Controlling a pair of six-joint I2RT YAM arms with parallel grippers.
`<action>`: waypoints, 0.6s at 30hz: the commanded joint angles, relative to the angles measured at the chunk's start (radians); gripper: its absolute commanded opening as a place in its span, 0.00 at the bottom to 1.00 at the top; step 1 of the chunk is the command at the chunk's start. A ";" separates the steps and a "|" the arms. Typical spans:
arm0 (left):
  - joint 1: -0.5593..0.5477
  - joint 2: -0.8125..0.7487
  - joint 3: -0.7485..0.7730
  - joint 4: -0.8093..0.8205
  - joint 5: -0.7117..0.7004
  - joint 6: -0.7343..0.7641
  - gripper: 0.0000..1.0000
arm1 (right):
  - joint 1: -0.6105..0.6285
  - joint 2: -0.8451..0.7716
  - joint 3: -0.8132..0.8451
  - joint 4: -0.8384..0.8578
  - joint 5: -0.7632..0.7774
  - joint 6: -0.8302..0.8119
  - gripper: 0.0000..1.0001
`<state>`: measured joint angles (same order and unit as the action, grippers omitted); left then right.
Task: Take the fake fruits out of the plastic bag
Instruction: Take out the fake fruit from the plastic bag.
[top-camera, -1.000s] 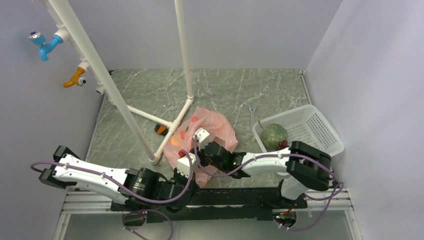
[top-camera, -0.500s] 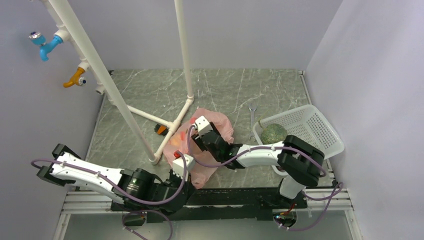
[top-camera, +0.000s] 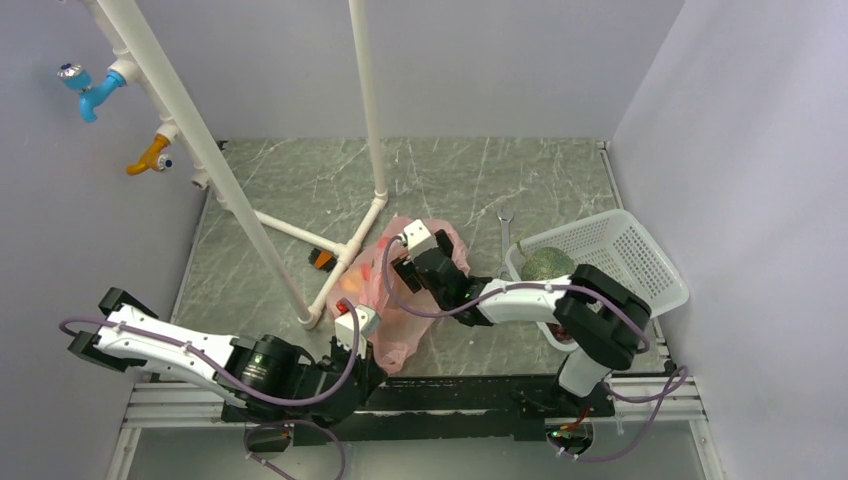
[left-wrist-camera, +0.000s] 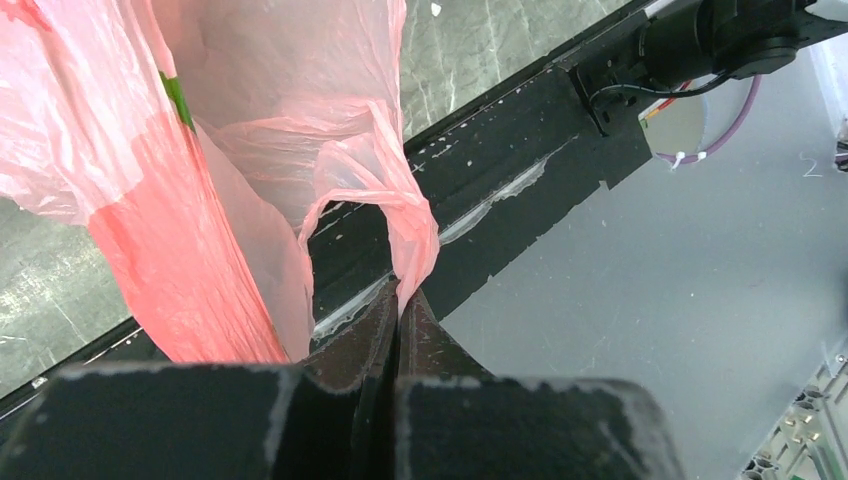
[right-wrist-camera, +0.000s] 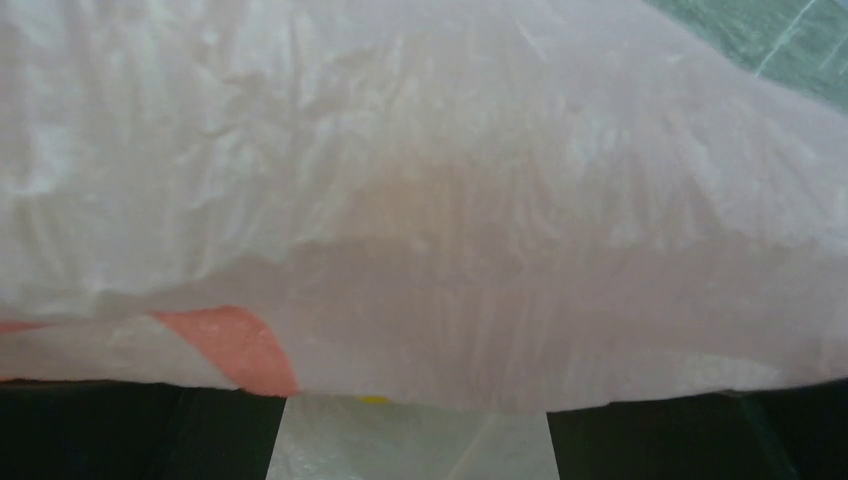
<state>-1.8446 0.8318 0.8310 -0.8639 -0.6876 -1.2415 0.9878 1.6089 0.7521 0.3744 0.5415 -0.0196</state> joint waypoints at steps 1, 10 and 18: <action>-0.011 0.034 0.010 0.050 -0.006 0.017 0.00 | -0.019 0.064 0.047 0.054 0.020 -0.059 0.86; -0.011 0.081 0.019 0.051 0.014 0.008 0.00 | -0.059 0.208 0.152 0.102 -0.051 -0.088 0.85; -0.011 0.073 0.008 0.073 0.016 0.005 0.00 | -0.087 0.302 0.239 0.103 -0.087 -0.085 0.56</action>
<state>-1.8446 0.9131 0.8310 -0.8257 -0.6865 -1.2240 0.9298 1.8759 0.9417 0.4229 0.4618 -0.1085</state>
